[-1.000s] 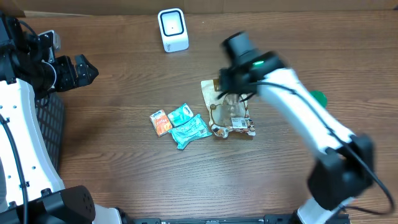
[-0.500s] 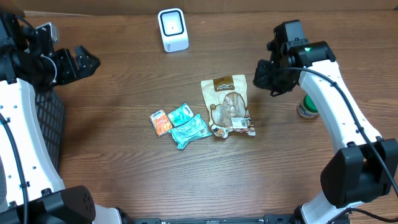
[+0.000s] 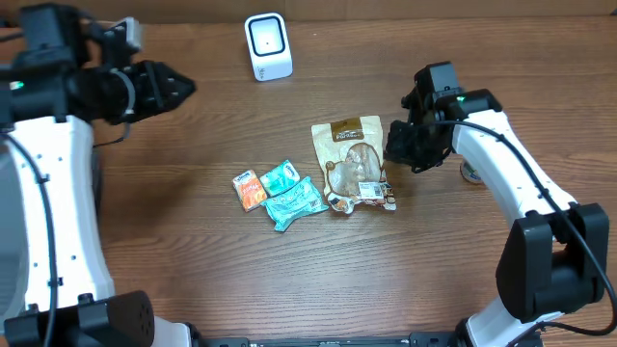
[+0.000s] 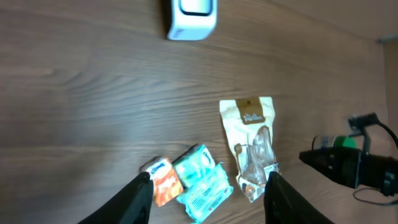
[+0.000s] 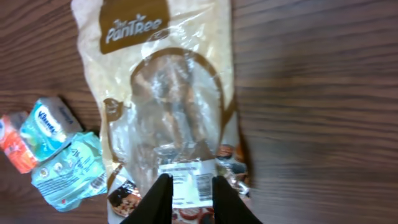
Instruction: Scan the item barcode
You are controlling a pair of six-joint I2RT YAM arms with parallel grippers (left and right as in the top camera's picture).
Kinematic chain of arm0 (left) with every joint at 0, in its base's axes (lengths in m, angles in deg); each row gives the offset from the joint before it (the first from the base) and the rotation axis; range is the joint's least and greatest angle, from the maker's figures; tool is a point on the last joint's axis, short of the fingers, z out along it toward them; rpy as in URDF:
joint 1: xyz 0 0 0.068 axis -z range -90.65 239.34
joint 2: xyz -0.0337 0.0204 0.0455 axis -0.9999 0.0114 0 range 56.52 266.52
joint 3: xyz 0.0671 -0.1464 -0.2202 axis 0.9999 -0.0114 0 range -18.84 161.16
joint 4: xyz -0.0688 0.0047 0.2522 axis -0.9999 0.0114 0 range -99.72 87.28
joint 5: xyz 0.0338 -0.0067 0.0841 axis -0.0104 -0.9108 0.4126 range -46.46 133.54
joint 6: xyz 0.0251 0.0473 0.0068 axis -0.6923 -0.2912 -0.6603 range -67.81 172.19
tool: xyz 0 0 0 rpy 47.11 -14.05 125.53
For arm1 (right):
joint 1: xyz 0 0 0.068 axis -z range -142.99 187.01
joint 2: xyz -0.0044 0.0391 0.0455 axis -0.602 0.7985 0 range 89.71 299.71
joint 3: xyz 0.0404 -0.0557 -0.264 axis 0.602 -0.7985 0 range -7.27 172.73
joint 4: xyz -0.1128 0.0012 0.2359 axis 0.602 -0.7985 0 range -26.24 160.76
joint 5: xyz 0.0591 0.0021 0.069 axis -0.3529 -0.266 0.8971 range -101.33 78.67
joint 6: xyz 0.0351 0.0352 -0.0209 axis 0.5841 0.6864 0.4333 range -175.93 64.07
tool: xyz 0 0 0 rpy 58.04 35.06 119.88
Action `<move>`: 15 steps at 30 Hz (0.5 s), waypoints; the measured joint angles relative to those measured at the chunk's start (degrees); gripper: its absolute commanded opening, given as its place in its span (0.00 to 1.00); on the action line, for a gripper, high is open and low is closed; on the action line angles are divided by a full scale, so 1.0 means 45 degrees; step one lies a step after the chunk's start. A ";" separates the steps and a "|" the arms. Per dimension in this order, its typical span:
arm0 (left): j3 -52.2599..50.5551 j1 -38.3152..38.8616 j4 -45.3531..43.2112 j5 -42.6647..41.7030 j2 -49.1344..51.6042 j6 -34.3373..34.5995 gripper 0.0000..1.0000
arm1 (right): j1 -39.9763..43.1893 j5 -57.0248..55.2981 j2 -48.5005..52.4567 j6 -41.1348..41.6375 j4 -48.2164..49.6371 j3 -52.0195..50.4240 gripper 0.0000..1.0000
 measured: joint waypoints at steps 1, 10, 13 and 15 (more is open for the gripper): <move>0.0000 0.0209 -0.0083 0.0126 0.0000 0.0000 0.53 | -0.0146 0.0194 0.0000 0.0010 0.0160 -0.0112 0.20; 0.0000 0.0651 -0.0233 0.0763 0.0000 0.0044 0.72 | -0.2701 0.1073 0.0024 0.0316 0.1467 -0.0350 0.21; 0.0000 0.0651 -0.0175 0.1005 0.0000 0.0044 0.74 | -0.3609 0.1146 0.0170 0.0515 0.1773 -0.0350 0.21; 0.0000 0.0651 -0.0083 0.1205 0.0000 0.0044 0.76 | -0.4158 0.1185 0.0355 0.0709 0.1860 -0.0350 0.21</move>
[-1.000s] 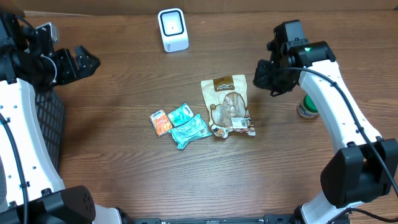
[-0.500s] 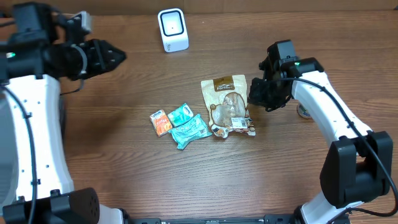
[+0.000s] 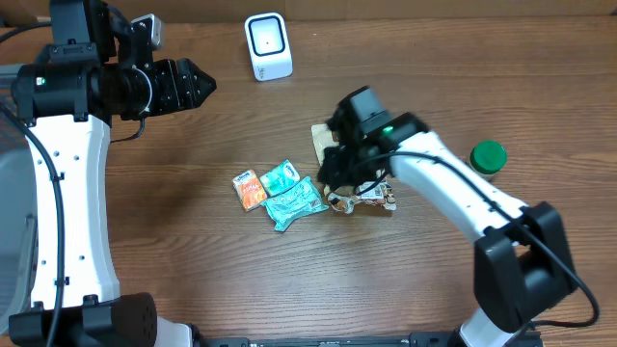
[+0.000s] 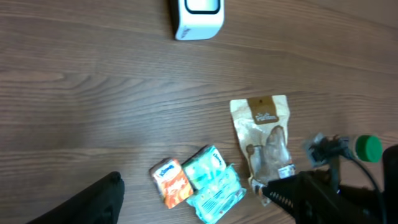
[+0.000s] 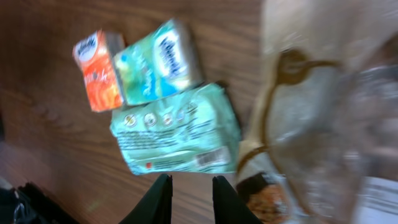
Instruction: Scan the item barcode
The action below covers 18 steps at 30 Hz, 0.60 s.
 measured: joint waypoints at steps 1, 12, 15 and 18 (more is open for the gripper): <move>0.0000 0.0000 0.0049 0.0102 0.0000 0.0000 0.77 | -0.0287 0.0005 0.0126 0.0097 0.0010 0.0000 0.21; 0.0000 0.0000 0.0175 0.0539 0.0000 0.0005 0.80 | -0.1166 -0.0495 0.0923 0.1049 -0.0772 -0.0010 0.23; 0.0000 0.0000 0.0185 0.0612 0.0000 0.0000 0.81 | -0.0947 -0.0738 0.1151 0.1141 -0.1127 -0.0010 0.23; 0.0000 0.0000 0.0189 0.0661 0.0000 0.0000 0.81 | -0.0505 -0.0991 0.1229 0.1151 -0.1394 -0.0015 0.24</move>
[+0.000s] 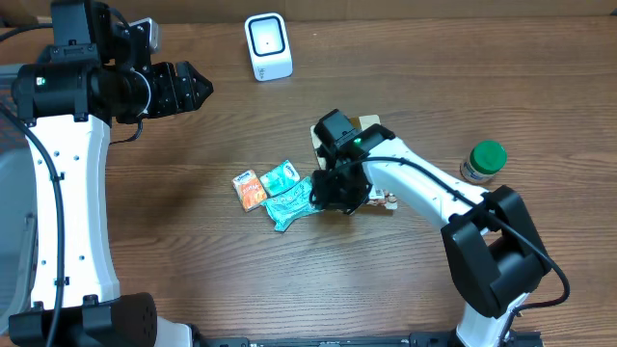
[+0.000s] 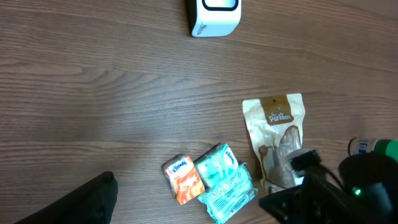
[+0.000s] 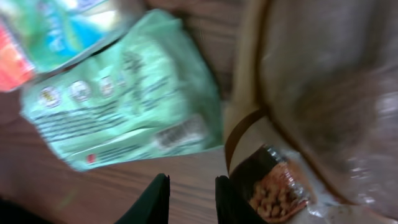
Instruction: Scan the item barcode
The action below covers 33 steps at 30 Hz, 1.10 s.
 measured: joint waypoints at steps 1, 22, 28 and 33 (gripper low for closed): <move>0.0000 0.0000 0.0000 0.0010 0.0000 0.0000 0.82 | 0.0194 -0.0097 0.0000 -0.0034 -0.0092 0.0000 0.24; 0.0000 0.0000 0.0010 0.0058 0.0000 0.0000 0.85 | 0.3570 -0.3196 0.0000 -0.2482 0.5017 -0.0044 0.25; 0.0000 0.0000 0.0078 0.0058 0.0000 0.0005 0.86 | 0.3366 -0.2093 0.0228 -0.1292 0.5761 -0.0019 0.34; 0.0000 0.0000 0.0044 0.0063 0.0000 0.0005 0.90 | 0.3181 -0.1127 0.1433 -0.0534 0.5780 0.0903 0.37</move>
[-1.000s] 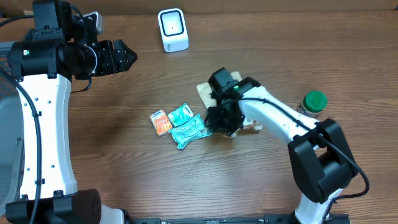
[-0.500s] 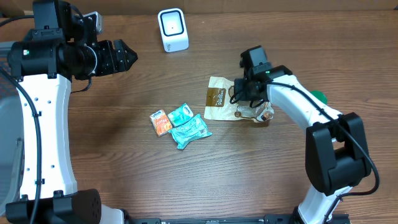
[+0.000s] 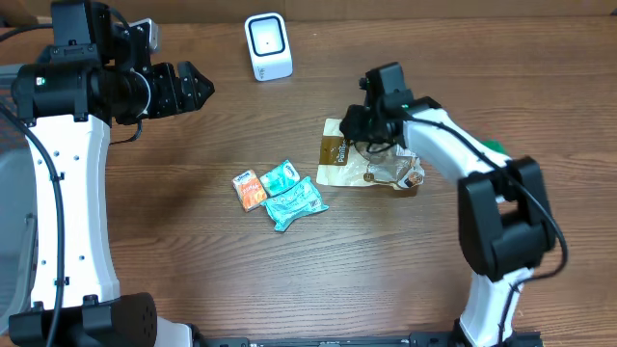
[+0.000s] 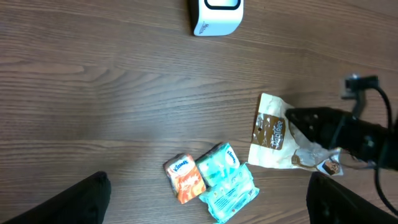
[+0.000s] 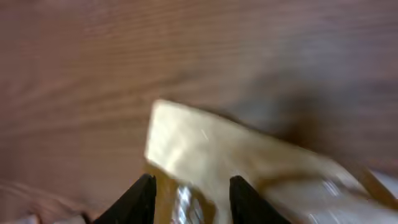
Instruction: Scan the item barcode
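A tan snack bag [image 3: 362,166] with a clear window lies turned sideways, its printed top pointing left. My right gripper [image 3: 370,130] is at the bag's upper edge; in the blurred right wrist view the bag [image 5: 205,149] fills the gap between the fingers [image 5: 142,198], so the gripper [image 5: 194,200] looks shut on it. The white scanner [image 3: 267,45] stands at the back, also in the left wrist view [image 4: 216,15]. My left gripper [image 3: 196,88] hangs high at the left, open and holding nothing [image 4: 208,190].
An orange tissue pack [image 3: 249,189], a teal tissue pack [image 3: 281,176] and a green wipes pack [image 3: 297,202] lie together left of the bag. A green-capped bottle [image 3: 496,146] is mostly hidden behind the right arm.
My right gripper went from the bag's lower left end, beside the wipes, to its upper edge further back and right. The bag has turned sideways and shifted right. The left arm stayed still.
The bag lay upright in the middle with my right gripper to its right. Then the gripper was over the bag, then low at its bottom left corner by the wipes. Now the bag is turned sideways in its jaws. The left gripper opened wider early and then held.
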You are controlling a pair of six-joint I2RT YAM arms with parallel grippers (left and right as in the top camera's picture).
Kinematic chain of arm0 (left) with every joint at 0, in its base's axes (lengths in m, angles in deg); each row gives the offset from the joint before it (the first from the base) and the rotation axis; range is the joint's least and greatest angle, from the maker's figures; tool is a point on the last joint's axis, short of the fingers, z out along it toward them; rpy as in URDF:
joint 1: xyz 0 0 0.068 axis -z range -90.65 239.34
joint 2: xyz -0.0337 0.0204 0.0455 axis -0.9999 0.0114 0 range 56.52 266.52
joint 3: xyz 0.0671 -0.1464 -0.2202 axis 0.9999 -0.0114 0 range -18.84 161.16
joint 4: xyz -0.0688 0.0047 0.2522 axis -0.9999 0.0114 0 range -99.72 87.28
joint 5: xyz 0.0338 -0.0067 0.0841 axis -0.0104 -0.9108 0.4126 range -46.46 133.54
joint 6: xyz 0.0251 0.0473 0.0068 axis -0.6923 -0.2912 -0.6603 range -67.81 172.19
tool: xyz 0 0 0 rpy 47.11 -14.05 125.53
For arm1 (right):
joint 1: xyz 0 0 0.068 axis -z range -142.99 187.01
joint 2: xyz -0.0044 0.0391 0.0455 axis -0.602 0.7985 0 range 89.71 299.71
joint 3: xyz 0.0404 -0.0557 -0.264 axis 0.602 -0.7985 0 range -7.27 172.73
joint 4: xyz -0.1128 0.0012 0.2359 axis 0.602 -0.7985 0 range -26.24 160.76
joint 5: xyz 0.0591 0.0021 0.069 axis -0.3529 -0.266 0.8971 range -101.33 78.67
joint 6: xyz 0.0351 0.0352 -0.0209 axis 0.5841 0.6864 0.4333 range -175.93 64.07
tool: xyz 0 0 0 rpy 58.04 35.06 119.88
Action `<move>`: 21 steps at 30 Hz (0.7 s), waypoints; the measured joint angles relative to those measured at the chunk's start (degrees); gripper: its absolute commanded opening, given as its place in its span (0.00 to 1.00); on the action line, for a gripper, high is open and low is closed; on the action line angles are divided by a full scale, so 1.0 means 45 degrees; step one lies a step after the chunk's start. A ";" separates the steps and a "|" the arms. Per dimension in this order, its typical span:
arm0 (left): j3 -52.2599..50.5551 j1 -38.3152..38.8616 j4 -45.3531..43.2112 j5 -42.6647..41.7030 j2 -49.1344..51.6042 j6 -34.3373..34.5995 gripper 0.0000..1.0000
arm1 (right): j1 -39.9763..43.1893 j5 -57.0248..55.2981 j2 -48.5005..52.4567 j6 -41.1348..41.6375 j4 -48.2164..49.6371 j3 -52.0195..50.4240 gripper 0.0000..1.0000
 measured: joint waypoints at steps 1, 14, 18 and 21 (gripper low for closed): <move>0.0000 0.0000 0.0000 -0.0005 0.0000 -0.0005 0.90 | -0.0005 0.0170 0.0311 0.0102 0.0039 0.0350 0.37; 0.0000 0.0000 0.0010 0.0000 0.0000 -0.0005 0.95 | -0.0034 0.0602 0.1428 0.0743 0.0466 0.1350 0.37; 0.0000 0.0000 0.0058 0.0053 0.0000 -0.0005 0.95 | -0.0117 0.0913 0.1710 0.0845 0.0058 0.1345 0.38; 0.0000 0.0000 0.0170 0.0257 0.0000 -0.0005 0.95 | -0.0277 0.1316 0.1744 0.0899 -0.0466 0.1350 0.37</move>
